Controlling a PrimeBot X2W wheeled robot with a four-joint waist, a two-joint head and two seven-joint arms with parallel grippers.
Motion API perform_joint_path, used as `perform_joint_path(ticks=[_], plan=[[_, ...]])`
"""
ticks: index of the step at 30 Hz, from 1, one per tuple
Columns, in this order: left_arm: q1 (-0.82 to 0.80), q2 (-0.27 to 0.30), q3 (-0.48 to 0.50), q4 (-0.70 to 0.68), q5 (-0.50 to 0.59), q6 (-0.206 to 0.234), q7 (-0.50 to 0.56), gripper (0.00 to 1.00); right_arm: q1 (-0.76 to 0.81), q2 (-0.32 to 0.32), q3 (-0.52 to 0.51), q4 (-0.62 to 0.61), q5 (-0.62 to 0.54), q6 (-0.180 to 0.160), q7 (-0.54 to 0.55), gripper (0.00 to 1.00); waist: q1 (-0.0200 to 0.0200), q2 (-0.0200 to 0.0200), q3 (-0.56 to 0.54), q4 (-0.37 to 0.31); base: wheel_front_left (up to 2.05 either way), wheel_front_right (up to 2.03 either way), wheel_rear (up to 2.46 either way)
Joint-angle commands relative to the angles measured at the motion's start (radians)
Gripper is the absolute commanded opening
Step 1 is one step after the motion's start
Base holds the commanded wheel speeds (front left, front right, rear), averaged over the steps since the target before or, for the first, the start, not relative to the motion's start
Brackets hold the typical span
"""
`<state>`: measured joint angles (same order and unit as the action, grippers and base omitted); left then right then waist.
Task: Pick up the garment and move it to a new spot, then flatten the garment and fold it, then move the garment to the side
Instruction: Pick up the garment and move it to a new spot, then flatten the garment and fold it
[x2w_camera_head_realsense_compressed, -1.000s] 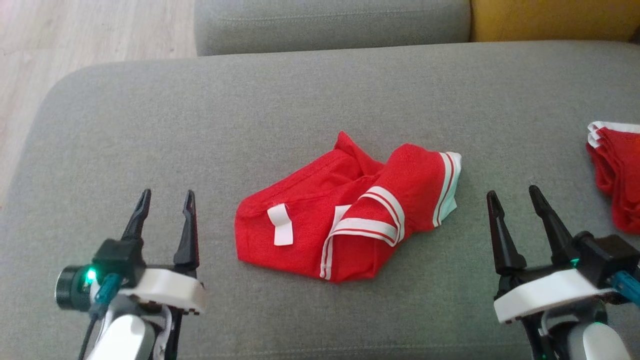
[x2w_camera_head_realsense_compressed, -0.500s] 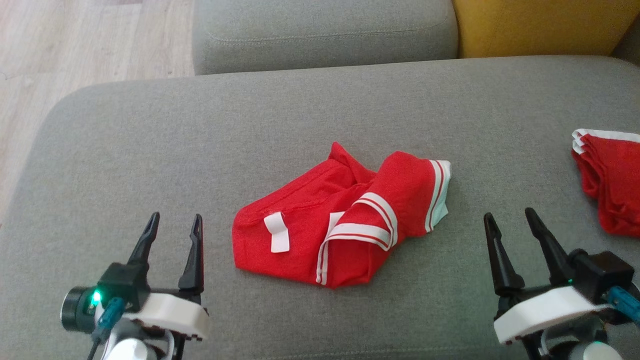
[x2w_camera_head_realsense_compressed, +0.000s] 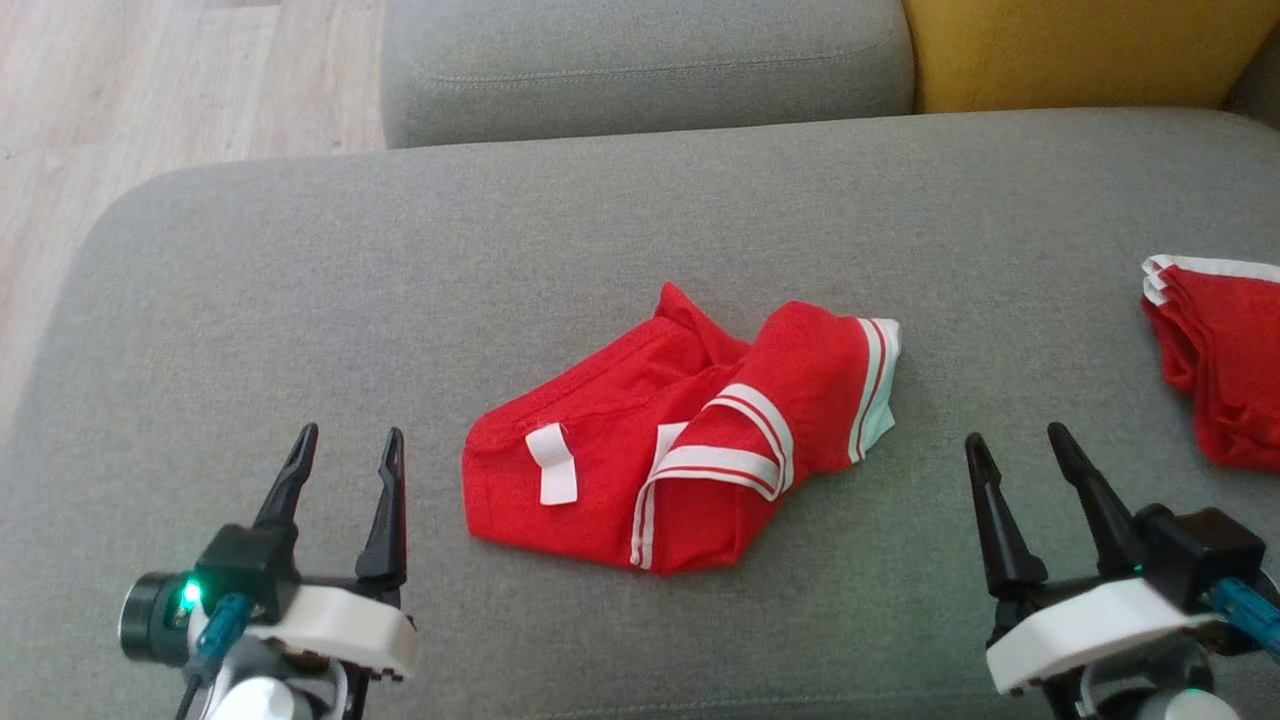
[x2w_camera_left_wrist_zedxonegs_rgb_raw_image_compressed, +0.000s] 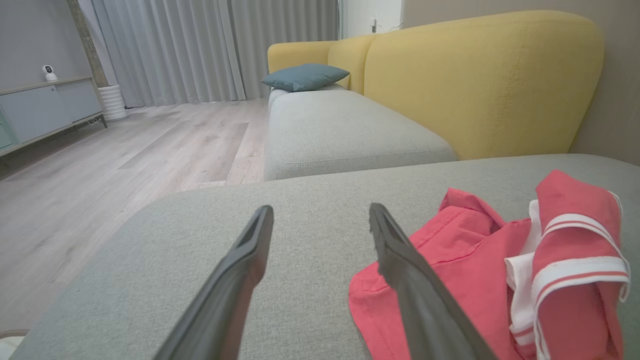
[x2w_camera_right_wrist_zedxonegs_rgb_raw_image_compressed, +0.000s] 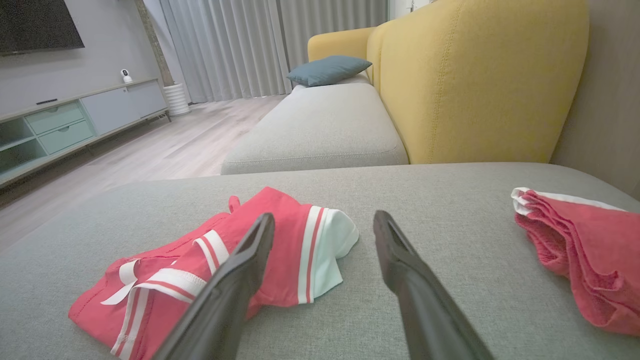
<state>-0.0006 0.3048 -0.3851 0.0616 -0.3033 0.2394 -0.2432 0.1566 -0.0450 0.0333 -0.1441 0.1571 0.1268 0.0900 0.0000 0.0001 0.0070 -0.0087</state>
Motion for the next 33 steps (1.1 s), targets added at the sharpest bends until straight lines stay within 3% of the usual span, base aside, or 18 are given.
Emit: perform_joint_path(ticks=[1, 7, 20, 28, 29, 30, 31, 33], plan=[[-0.041, 0.024, 0.031, -0.038, 0.003, 0.01, -0.001, 1.0, -0.033, -0.005, 0.029, -0.036, -0.002, 0.004, 0.007, 1.0, 0.0, -0.0001, 0.002, 0.0, 0.0, 0.0, 0.0], [-0.058, 0.027, 0.027, -0.046, 0.009, 0.014, -0.001, 1.0, -0.063, -0.041, 0.112, -0.022, -0.021, 0.004, 0.07, 1.0, 0.0, -0.0001, 0.025, 0.0, 0.0, 0.0, 0.0], [-0.163, 0.011, 0.011, -0.048, 0.034, 0.009, -0.007, 1.0, -0.381, -0.269, 0.585, 0.085, 0.04, 0.004, 0.274, 1.0, 0.0, -0.0001, 0.15, 0.049, 0.0, 0.0, 0.0], [-0.214, -0.015, -0.001, -0.03, 0.045, 0.001, -0.014, 1.0, -0.529, -0.355, 0.705, 0.163, 0.024, 0.004, 0.359, 1.0, 0.0, -0.0001, 0.199, 0.085, 0.0, 0.0, 0.0], [-0.217, -0.017, -0.001, -0.027, 0.046, 0.001, -0.014, 1.0, -0.541, -0.36, 0.713, 0.169, 0.024, 0.004, 0.364, 0.59, 0.0, -0.0001, 0.202, 0.087, 0.0, 0.0, 0.0], [-0.22, -0.02, 0.0, -0.025, 0.047, 0.002, -0.015, 1.0, -0.55, -0.364, 0.718, 0.175, 0.026, 0.004, 0.367, 0.09, 0.0, -0.0001, 0.203, 0.088, 0.0, 0.0, 0.0], [-0.222, -0.022, 0.001, -0.023, 0.048, 0.002, -0.016, 1.0, -0.557, -0.365, 0.718, 0.179, 0.03, 0.004, 0.366, 0.0, 0.0, -0.0001, 0.204, 0.089, 0.0, 0.0, 0.0], [-0.223, -0.026, 0.002, -0.019, 0.049, 0.001, -0.017, 1.0, -0.566, -0.354, 0.694, 0.172, 0.042, 0.004, 0.328, 0.0, 0.0, -0.0001, 0.204, 0.091, 0.0, 0.0, 0.0]])
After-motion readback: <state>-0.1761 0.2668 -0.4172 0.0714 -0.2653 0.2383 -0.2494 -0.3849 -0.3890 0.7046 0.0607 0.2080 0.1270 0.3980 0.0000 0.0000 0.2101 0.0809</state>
